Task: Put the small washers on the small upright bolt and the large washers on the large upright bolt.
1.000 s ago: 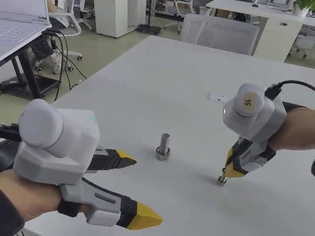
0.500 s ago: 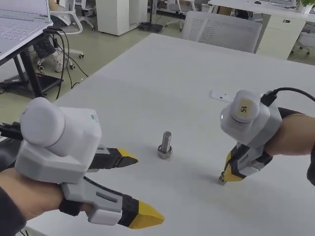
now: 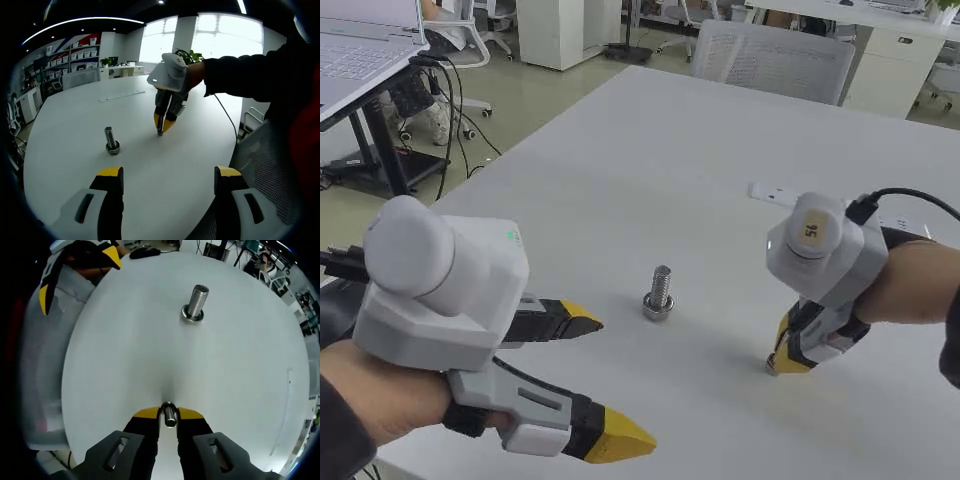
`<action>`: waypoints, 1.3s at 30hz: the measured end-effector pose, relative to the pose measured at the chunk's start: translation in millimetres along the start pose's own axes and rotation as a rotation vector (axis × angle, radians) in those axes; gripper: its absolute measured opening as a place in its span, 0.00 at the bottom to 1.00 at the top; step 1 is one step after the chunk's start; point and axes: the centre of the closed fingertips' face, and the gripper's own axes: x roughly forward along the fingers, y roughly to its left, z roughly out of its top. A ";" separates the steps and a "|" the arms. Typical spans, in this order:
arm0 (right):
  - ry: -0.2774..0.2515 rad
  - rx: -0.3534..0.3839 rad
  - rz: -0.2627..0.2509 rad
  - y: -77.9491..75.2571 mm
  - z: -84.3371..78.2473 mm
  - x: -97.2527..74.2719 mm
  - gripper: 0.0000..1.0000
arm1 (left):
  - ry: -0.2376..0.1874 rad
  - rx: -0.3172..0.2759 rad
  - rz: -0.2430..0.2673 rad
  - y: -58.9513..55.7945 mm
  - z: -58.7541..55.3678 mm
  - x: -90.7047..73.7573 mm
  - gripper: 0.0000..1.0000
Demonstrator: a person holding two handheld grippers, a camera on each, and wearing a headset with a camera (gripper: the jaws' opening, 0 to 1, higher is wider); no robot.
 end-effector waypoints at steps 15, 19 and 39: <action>-0.014 0.011 -0.006 1.1 1.3 0.5 0.17 | 0.004 0.001 -0.002 -1.8 -1.2 1.2 0.73; -0.022 0.019 -0.011 0.5 1.8 -0.6 0.20 | 0.007 0.001 -0.003 -2.3 -1.5 1.5 0.73; -0.087 0.106 -0.020 2.7 -5.8 -4.0 0.46 | 0.011 0.006 -0.009 -2.4 0.7 3.2 0.73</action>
